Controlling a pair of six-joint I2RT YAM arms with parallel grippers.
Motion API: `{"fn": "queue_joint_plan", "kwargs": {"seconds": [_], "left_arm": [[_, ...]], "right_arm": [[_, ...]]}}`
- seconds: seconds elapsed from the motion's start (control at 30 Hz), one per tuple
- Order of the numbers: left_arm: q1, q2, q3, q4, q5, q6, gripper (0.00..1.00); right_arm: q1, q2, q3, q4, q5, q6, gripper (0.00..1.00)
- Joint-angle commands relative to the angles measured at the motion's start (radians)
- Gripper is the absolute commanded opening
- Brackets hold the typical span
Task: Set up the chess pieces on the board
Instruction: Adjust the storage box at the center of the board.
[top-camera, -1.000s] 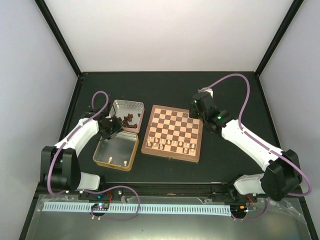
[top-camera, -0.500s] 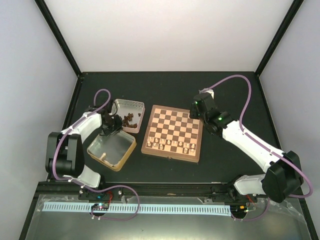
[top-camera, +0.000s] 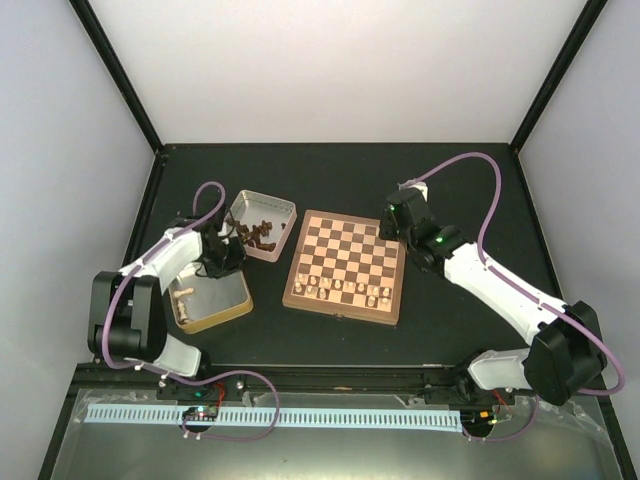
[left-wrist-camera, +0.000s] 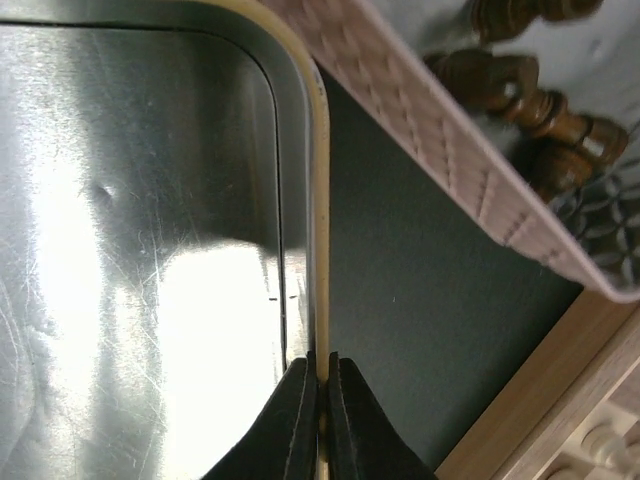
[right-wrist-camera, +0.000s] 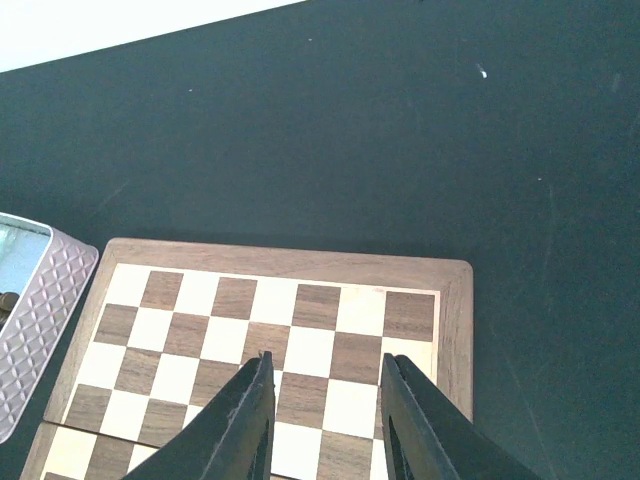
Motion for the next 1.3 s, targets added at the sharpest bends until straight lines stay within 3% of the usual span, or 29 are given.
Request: {"fn": "queue_joint_plan", "kwargs": {"seconds": [0.0, 0.3, 0.67, 1.13, 1.27], "left_arm": [[-0.037, -0.036, -0.055, -0.1, 0.03, 0.059, 0.04], [-0.145, -0.093, -0.079, -0.099, 0.068, 0.121, 0.02], [-0.264, -0.03, 0.007, -0.08, 0.05, 0.248, 0.02], [-0.286, 0.088, 0.123, -0.072, 0.002, 0.414, 0.02], [-0.285, 0.078, 0.117, -0.074, -0.016, 0.391, 0.19]], "right_arm": [[-0.005, -0.026, -0.015, 0.032, -0.001, 0.018, 0.32], [-0.005, -0.037, -0.042, 0.058, -0.001, 0.036, 0.32], [-0.006, -0.03, -0.059, 0.079, 0.008, 0.028, 0.32], [-0.009, -0.031, -0.052, 0.081, 0.02, 0.025, 0.32], [-0.008, -0.035, -0.049, 0.073, 0.021, 0.03, 0.32]]}}
